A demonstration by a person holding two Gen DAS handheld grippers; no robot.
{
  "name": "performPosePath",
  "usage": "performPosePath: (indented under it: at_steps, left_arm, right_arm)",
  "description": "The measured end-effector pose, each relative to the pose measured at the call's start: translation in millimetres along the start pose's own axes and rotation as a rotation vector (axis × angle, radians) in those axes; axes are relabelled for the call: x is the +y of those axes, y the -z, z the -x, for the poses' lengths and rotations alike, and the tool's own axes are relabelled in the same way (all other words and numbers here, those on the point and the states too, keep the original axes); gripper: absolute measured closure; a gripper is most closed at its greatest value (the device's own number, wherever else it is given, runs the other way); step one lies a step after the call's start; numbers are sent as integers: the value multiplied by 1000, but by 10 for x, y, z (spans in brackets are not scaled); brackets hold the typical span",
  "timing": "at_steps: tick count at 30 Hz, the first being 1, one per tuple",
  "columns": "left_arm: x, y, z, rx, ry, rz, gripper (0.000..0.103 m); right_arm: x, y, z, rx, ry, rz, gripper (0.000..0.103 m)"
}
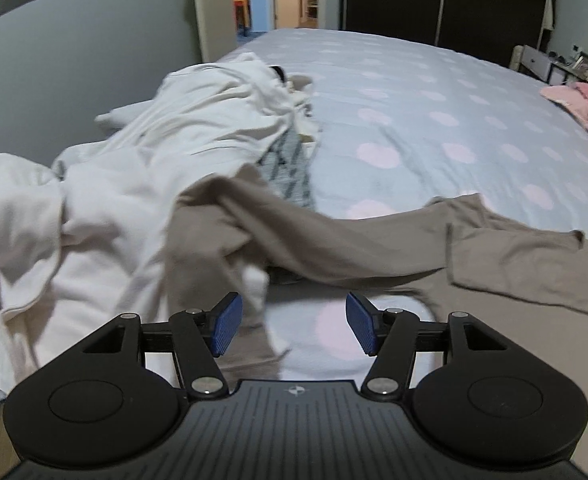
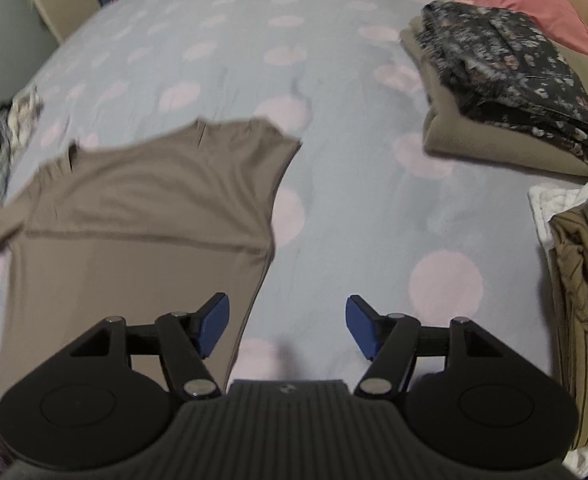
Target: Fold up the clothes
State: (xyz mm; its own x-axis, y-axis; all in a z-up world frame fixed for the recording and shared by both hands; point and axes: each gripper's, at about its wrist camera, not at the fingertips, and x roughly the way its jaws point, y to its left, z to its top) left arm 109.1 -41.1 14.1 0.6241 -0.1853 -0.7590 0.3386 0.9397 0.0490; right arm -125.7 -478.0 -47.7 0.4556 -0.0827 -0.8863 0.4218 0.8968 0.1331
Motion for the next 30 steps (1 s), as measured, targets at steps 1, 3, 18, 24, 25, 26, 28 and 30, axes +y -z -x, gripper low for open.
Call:
performPosePath:
  at_steps: [1,3,18,24,25,26,28,30]
  left_arm:
    - [35,22,-7,-3,-11,-5,47]
    - [90,54,-28,-10,-40,-15,46]
    - [424,-138,-275,-61,-116,135,97]
    - [-25,-253,91,-176,-23,66,103]
    - [-132,-273,164,-189,7,45,103]
    - [-240,-293,236,-201,37,23,103]
    - [-458,-331,377,-225,99,-21,103]
    - [-740,-338,448,-218,174,-85,103]
  right_arm:
    - [60,19,-29,7,0,18,36]
    - [165,31,-74,15,-2,49,36]
    - [182,-204,-219,23,34,55,36]
    - [-167,-265,-148,8,82,-51,35]
    - [-207,-272,-147,8,85,-64,35]
    - [-229,-279,-146,8,81,-72,35]
    - [-270,-292,-144,8,73,-85,35]
    - [-268,-292,-141,7,60,-80,35]
